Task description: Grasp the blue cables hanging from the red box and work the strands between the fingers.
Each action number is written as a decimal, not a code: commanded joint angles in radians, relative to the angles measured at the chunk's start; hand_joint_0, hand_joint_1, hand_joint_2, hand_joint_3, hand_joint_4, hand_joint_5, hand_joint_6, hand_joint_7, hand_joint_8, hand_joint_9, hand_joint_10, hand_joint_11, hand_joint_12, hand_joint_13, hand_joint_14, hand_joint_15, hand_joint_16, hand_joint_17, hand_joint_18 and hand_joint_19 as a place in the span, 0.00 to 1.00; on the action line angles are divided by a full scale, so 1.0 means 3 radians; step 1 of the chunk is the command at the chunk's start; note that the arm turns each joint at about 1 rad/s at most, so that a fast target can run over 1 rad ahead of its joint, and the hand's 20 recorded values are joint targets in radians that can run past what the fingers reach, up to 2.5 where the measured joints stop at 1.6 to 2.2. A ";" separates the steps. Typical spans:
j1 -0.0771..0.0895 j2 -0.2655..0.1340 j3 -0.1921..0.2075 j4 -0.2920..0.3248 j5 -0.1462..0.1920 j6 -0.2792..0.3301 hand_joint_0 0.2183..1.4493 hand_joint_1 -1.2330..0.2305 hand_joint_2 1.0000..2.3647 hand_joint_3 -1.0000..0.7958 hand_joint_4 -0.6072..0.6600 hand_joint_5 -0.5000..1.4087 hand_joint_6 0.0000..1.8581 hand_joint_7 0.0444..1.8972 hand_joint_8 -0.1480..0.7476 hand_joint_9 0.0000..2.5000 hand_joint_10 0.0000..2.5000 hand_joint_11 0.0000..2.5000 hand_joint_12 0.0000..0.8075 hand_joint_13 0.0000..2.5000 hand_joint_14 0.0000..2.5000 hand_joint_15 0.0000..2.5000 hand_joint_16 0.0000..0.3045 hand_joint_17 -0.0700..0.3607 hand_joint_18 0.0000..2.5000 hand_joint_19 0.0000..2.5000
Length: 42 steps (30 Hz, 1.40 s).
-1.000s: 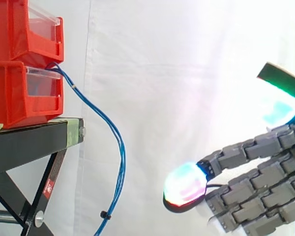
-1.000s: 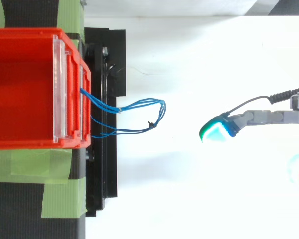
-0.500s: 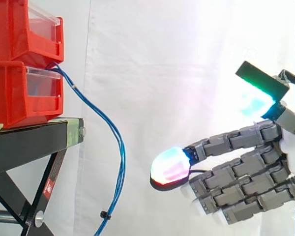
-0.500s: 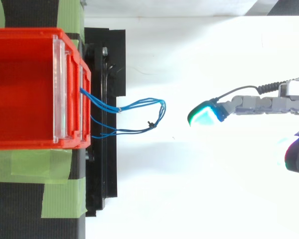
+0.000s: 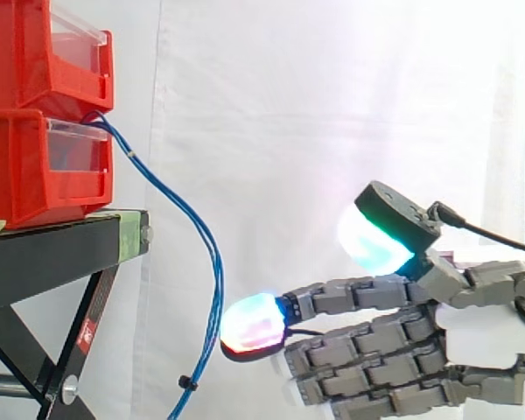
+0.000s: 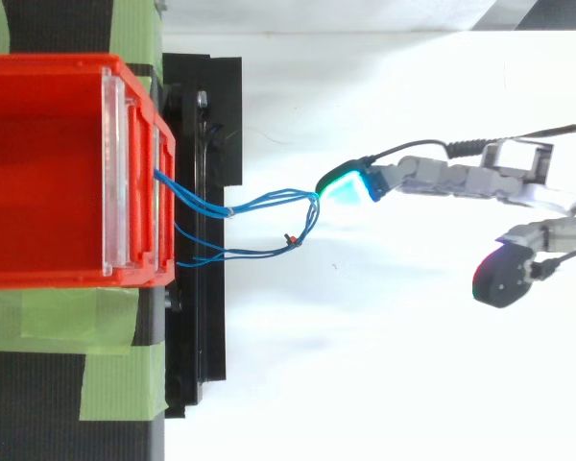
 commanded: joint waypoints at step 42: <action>0.0068 -0.0707 0.0732 0.0380 0.0408 -0.0080 0.41 0.54 0.00 0.00 0.60 0.07 0.00 0.36 0.49 0.04 0.00 0.05 0.42 0.00 0.00 0.07 0.23 0.52 0.00 0.04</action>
